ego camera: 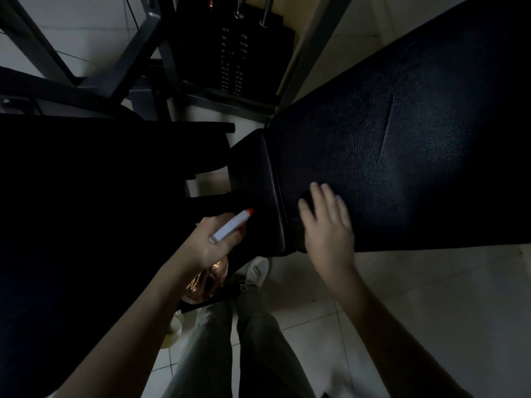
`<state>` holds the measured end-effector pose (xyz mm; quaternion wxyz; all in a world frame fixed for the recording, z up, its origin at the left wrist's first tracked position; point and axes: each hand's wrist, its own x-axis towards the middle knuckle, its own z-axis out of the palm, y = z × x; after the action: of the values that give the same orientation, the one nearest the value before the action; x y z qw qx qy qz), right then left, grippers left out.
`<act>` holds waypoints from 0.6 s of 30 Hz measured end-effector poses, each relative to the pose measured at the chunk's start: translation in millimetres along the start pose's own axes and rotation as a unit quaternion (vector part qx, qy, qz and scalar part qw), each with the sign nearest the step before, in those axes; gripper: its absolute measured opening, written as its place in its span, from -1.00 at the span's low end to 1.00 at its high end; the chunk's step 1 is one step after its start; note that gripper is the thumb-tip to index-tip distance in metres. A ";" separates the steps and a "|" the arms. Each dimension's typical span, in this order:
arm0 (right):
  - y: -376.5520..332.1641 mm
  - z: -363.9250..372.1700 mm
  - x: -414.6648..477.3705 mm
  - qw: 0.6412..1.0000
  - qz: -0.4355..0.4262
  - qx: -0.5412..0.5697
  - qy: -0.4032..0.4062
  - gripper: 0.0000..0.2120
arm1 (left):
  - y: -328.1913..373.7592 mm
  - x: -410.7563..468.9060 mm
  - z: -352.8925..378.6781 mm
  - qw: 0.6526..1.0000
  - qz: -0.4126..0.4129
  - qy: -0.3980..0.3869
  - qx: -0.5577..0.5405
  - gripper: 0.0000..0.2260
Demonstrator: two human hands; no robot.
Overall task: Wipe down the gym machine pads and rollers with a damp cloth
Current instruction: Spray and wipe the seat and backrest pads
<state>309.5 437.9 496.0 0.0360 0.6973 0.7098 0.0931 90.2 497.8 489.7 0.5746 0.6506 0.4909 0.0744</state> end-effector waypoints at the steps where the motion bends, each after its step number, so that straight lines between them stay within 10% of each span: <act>1: -9.1 11.9 -2.5 0.999 -0.035 0.000 -0.020 -0.66 | 0.8 -0.4 2.3 1.000 -0.004 -0.004 0.002 -0.84; 18: 23.3 -9.9 -48.5 0.989 -0.144 -0.034 -0.012 -0.67 | 32.0 -15.5 8.3 1.000 0.012 -0.012 -0.019 -0.78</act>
<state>331.9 389.0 506.1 0.0810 0.5870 0.7990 0.1026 105.5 485.5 520.6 0.5917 0.6463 0.4747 0.0826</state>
